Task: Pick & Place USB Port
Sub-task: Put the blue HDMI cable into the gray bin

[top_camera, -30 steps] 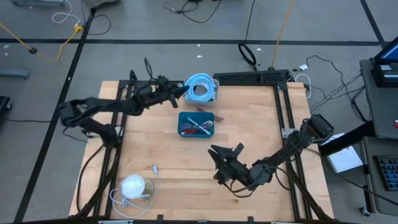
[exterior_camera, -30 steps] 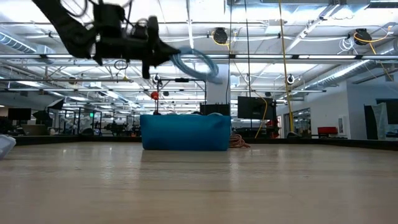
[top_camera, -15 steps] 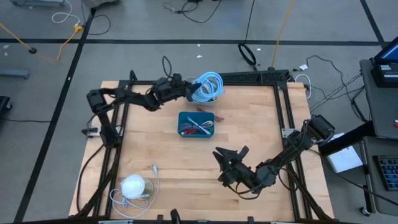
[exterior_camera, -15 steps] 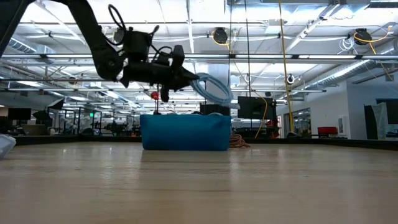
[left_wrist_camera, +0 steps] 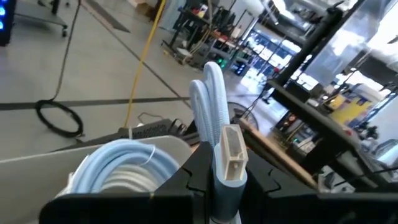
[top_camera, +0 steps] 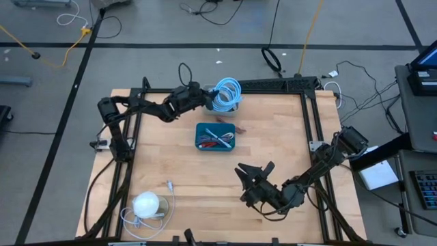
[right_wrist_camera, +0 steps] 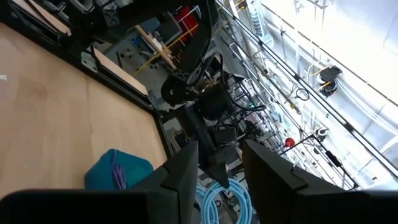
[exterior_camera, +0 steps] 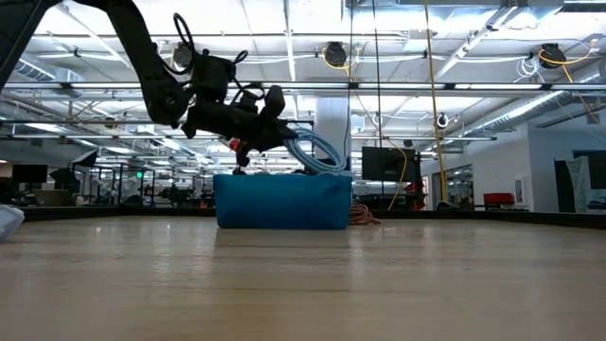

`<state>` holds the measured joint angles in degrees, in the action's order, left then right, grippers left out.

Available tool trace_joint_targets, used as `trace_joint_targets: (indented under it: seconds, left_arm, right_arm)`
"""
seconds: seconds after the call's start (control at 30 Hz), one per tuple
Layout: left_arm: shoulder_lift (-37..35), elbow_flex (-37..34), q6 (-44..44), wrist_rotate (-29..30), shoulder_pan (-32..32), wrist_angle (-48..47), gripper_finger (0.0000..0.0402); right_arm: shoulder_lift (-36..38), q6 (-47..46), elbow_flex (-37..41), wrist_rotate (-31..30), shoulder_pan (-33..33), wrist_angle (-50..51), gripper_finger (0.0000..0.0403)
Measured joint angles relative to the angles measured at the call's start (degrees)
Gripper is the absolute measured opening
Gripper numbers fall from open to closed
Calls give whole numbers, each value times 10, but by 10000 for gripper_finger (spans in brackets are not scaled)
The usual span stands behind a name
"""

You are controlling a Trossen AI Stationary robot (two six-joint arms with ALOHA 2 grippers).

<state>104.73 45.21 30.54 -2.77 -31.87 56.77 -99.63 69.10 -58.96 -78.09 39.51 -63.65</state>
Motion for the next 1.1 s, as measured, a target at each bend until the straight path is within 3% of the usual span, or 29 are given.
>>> trace_joint_targets:
  seconds: [0.4, 0.53, 0.7, 0.8, 1.1]
  left_arm:
    - [-8, -1, -27, 98, 36, -59, 25]
    - [-36, -2, -47, 125, 50, -75, 25]
    - [-90, -2, -62, 170, 54, -161, 25]
    - [-104, -2, -65, 175, 54, -208, 25]
    - [-102, -2, -53, 148, 43, -208, 25]
  right_arm:
    - [0, -9, 0, -10, 1, 0, 118]
    - [0, -12, 0, -12, 1, 1, 118]
    - [0, -12, 0, -12, 5, 1, 118]
    - [0, -12, 0, -11, 5, 1, 118]
    - [0, -12, 0, -7, 5, 0, 118]
